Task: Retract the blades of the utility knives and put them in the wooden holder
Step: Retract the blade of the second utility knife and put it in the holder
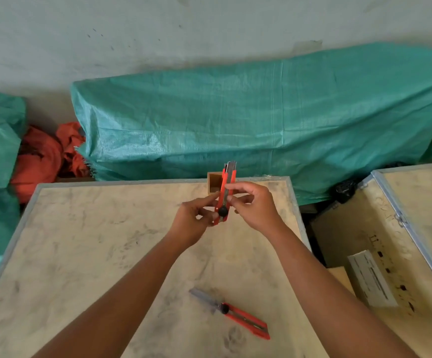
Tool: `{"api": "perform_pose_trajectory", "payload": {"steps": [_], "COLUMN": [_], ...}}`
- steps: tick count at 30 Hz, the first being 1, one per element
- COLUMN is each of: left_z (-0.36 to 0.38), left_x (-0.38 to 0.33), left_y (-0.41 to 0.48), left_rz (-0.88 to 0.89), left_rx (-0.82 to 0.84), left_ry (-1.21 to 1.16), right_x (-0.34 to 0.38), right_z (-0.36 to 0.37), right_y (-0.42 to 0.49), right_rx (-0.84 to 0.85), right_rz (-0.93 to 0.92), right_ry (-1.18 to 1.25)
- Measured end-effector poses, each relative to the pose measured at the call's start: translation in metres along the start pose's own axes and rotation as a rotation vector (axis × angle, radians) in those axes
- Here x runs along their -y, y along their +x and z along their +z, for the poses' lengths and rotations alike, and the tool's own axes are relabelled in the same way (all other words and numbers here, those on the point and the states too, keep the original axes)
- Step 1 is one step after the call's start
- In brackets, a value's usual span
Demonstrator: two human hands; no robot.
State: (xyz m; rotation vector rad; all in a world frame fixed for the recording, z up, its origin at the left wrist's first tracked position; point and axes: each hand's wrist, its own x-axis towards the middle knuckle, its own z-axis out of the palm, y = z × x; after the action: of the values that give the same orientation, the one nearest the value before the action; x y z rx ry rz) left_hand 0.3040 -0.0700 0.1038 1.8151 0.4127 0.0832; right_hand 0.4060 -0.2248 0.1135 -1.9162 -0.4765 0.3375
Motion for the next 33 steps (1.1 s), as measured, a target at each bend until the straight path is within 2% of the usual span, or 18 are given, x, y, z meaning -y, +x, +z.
{"api": "perform_pose_trajectory", "payload": {"steps": [3, 6, 9, 12, 17, 21, 25, 33], "left_z": [-0.001, -0.003, -0.001, 0.005, 0.009, 0.012, 0.015, 0.013], "left_x": [0.007, 0.019, 0.038, 0.053, 0.067, 0.064, 0.061, 0.052], "left_y": [0.047, 0.085, 0.110, 0.123, 0.125, 0.122, 0.120, 0.104], "left_rz": [-0.008, -0.088, -0.183, -0.228, -0.230, -0.203, -0.187, -0.271], "left_rx": [-0.046, -0.081, -0.023, 0.025, 0.012, -0.008, -0.023, -0.052], "left_ry": [0.005, 0.142, 0.312, 0.372, 0.211, 0.187, 0.183, 0.175], "right_x": [-0.014, -0.031, -0.050, -0.062, -0.071, -0.077, -0.078, -0.071], "right_z": [0.006, 0.019, 0.034, 0.049, 0.059, 0.059, 0.057, 0.047], "right_y": [0.045, 0.080, 0.099, 0.105, 0.102, 0.097, 0.093, 0.075], "right_rx": [-0.087, -0.170, -0.208, -0.192, -0.187, -0.197, -0.188, -0.182], "right_rz": [-0.070, -0.129, -0.193, -0.236, -0.305, -0.327, -0.308, -0.286], "right_ry": [-0.041, -0.100, -0.190, -0.257, -0.377, -0.434, -0.422, -0.343]}}
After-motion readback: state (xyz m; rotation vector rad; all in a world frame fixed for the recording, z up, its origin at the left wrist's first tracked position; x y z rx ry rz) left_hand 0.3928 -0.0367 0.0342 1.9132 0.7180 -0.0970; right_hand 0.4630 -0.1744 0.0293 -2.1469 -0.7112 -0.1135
